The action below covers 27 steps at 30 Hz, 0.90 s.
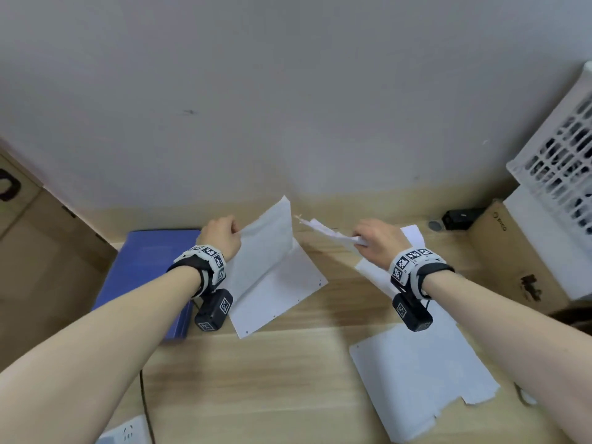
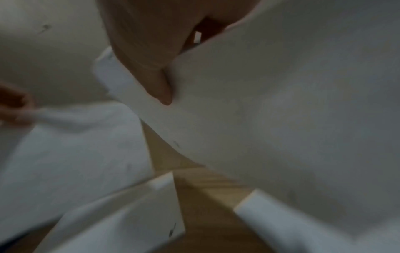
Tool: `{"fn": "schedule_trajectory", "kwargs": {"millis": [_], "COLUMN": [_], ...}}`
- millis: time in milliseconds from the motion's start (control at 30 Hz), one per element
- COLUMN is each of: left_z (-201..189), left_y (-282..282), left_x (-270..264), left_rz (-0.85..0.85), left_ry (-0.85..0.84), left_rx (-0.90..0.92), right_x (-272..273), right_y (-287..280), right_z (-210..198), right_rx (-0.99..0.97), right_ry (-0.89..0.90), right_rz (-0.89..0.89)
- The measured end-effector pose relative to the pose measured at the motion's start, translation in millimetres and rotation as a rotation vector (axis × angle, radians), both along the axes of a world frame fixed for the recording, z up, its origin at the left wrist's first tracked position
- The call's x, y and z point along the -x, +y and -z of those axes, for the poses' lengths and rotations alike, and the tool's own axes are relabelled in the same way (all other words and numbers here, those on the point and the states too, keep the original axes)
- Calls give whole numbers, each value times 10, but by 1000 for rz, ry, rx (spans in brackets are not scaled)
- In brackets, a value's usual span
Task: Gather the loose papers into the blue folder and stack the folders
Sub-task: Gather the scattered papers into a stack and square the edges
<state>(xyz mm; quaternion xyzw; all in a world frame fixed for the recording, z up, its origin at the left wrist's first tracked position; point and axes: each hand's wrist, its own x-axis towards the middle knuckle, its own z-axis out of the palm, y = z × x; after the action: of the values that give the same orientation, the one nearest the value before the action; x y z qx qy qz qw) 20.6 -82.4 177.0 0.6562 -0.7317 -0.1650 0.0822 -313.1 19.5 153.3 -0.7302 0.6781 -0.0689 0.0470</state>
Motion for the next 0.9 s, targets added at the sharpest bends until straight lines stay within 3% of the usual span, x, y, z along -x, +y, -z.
{"fn": "schedule_trajectory", "kwargs": {"millis": [100, 233, 433, 500, 700, 800, 900], "left_z": [31, 296, 954, 1192, 1383, 1325, 1278], "left_y": [131, 358, 777, 878, 997, 970, 936], "left_x": [-25, -123, -215, -237, -125, 1, 222], "left_rz": [-12, 60, 190, 216, 221, 220, 328], "left_ry": [52, 127, 29, 31, -73, 43, 132], "left_rx": [85, 53, -154, -192, -89, -21, -11], "right_x": [-186, -397, -653, -677, -609, -502, -346], "right_y": [182, 458, 912, 1074, 1109, 1039, 1017], "right_z": [364, 913, 1758, 1925, 1883, 1816, 1792], "right_rx": [-69, -184, -580, -601, -554, -503, -457], "right_ry": [-59, -158, -171, -176, -271, -346, -393], "right_rz": [-34, -118, -114, -102, -50, 6, 72]}}
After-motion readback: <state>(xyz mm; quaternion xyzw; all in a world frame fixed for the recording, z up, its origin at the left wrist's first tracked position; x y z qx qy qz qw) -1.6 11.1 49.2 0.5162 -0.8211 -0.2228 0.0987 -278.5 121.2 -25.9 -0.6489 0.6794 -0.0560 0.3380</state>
